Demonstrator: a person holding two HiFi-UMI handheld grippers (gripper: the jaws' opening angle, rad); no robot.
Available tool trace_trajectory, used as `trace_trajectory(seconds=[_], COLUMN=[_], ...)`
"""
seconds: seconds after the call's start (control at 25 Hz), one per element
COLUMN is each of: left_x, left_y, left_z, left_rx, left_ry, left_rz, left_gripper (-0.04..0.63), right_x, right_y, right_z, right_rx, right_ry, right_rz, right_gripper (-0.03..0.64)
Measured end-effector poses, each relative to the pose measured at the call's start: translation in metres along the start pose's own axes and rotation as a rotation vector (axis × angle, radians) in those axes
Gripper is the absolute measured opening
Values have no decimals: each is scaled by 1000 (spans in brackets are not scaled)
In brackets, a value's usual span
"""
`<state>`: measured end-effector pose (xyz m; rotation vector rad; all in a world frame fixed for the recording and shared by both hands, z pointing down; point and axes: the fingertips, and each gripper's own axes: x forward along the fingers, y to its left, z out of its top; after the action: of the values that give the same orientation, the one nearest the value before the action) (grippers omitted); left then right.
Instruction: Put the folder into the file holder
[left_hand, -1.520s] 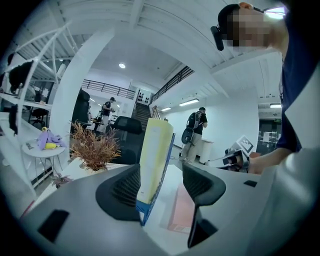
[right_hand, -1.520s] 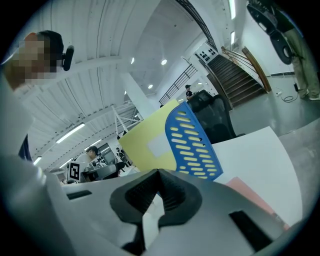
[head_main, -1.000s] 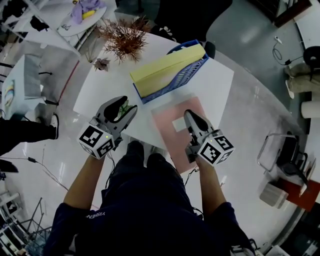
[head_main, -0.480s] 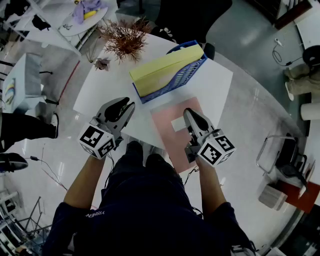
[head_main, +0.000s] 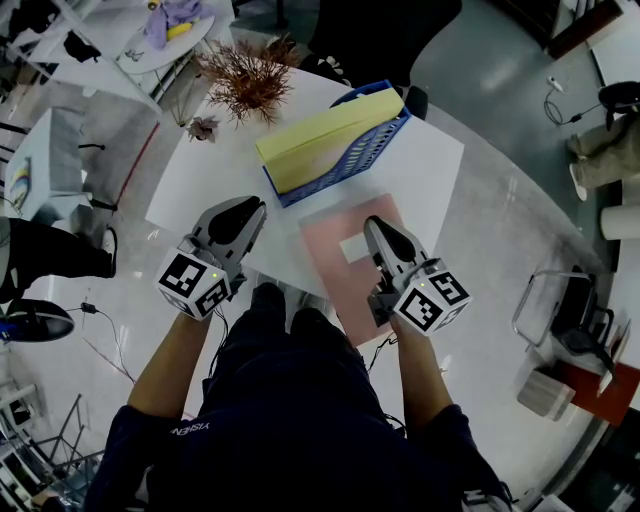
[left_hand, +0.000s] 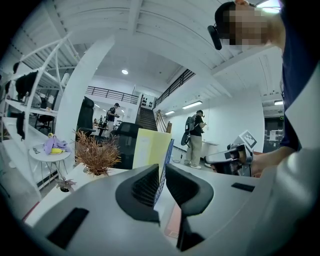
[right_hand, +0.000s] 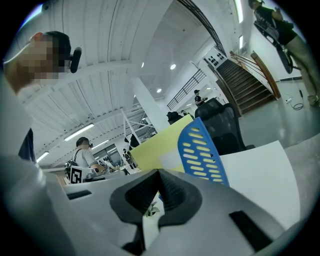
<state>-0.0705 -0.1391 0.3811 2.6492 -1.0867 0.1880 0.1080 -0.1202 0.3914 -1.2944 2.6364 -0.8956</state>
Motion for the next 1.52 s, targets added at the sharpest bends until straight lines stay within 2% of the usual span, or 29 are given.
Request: trace_trajectory(seconds=[0.68, 1.52], left_x=[1, 6], left_y=[-9, -10], left_z=[0, -9], left_rx=[16, -1], left_ry=[21, 42], left_rz=[-9, 6], left_gripper=[40, 37], right_x=[0, 4], right_y=[12, 16], right_z=[7, 4], right_rx=[-12, -34], right_ry=[-12, 13], right_rz=[54, 97], right_gripper=[5, 3])
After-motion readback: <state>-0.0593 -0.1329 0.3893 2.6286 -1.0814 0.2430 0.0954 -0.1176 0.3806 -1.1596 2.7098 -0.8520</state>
